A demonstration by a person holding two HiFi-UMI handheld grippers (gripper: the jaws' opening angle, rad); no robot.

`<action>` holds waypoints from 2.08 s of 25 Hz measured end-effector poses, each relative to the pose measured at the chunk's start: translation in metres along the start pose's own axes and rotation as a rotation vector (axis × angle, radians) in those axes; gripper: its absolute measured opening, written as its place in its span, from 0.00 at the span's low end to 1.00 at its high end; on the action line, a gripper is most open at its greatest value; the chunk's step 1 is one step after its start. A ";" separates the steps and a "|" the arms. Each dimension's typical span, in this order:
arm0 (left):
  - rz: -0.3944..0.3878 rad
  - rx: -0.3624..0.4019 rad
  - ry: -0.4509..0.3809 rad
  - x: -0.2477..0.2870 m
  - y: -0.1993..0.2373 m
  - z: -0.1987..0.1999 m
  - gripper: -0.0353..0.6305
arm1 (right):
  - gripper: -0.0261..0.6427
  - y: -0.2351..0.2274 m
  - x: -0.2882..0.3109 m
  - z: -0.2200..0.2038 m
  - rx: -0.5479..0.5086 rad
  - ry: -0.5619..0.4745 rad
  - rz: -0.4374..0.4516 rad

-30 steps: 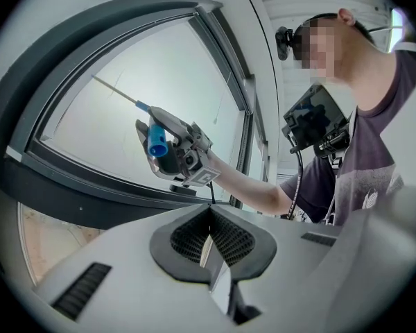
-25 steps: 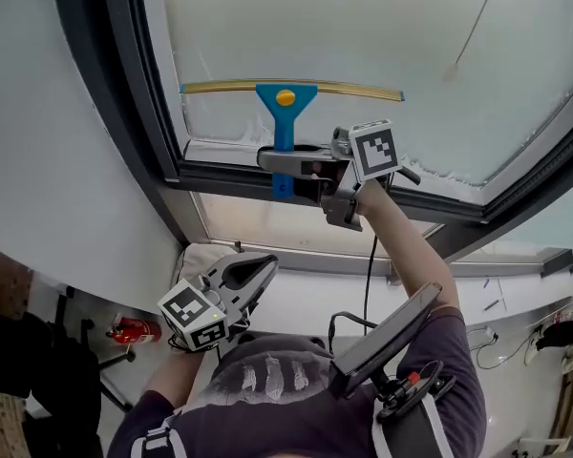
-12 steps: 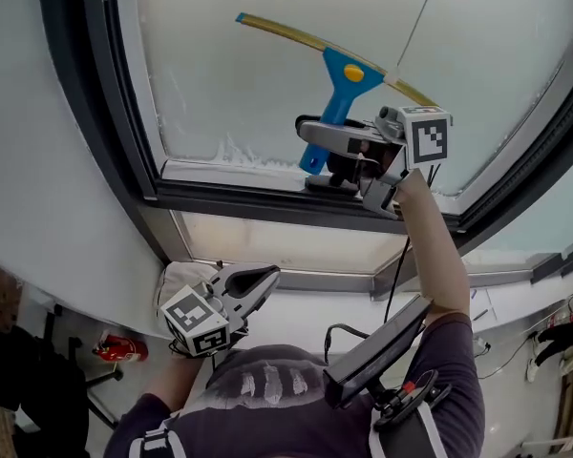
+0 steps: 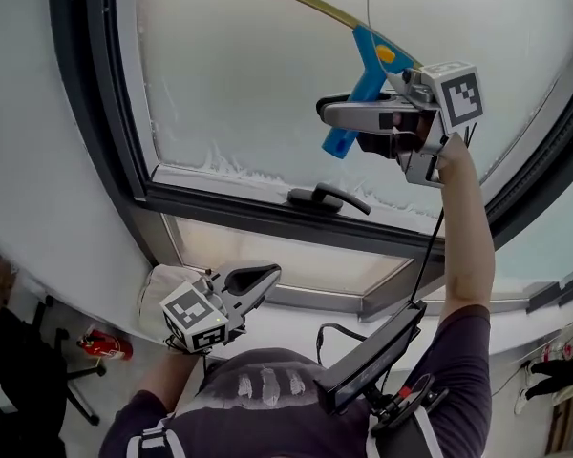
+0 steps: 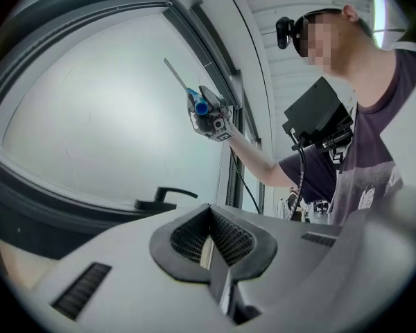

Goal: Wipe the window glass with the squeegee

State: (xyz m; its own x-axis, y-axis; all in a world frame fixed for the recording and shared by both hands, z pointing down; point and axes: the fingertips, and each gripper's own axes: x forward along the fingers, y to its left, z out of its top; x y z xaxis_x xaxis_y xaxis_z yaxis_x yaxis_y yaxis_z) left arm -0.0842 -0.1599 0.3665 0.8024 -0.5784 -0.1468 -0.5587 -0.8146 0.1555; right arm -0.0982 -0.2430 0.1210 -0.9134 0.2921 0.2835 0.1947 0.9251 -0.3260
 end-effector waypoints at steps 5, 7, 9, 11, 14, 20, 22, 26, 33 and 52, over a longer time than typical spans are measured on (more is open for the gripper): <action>0.017 0.268 -0.114 0.039 0.020 0.103 0.07 | 0.22 0.004 -0.001 -0.005 -0.063 0.151 -0.017; -0.029 0.314 -0.182 0.055 0.027 0.166 0.07 | 0.22 0.004 -0.001 -0.006 -0.075 0.191 -0.022; -0.110 0.253 -0.231 0.070 0.037 0.219 0.12 | 0.22 0.003 -0.004 -0.005 -0.096 0.218 -0.037; -0.186 0.159 -0.241 0.087 0.050 0.256 0.33 | 0.22 0.005 -0.012 0.004 -0.107 0.196 -0.042; -0.359 0.056 -0.289 0.103 0.050 0.307 0.50 | 0.22 0.007 -0.034 0.021 -0.152 0.173 -0.071; -0.500 0.178 -0.170 0.145 0.005 0.326 0.53 | 0.22 0.008 -0.037 0.003 -0.217 0.344 -0.131; -0.526 0.176 -0.186 0.155 -0.006 0.328 0.53 | 0.22 0.014 -0.033 0.000 -0.240 0.389 -0.129; -0.540 0.202 -0.235 0.162 -0.008 0.335 0.49 | 0.22 0.021 -0.023 0.008 -0.238 0.371 -0.112; -0.437 0.231 -0.332 0.169 0.000 0.391 0.36 | 0.22 0.021 -0.055 0.084 -0.185 -0.177 -0.082; -0.357 0.185 -0.117 0.216 0.030 0.393 0.34 | 0.21 -0.013 -0.096 0.113 -0.089 -0.782 -0.040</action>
State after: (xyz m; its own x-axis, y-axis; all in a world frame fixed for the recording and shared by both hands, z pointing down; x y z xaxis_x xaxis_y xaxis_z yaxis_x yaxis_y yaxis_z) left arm -0.0105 -0.3259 -0.0447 0.9295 -0.2503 -0.2709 -0.2864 -0.9526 -0.1023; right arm -0.0532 -0.3104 -0.0041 -0.9002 0.0338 -0.4342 0.1546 0.9569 -0.2458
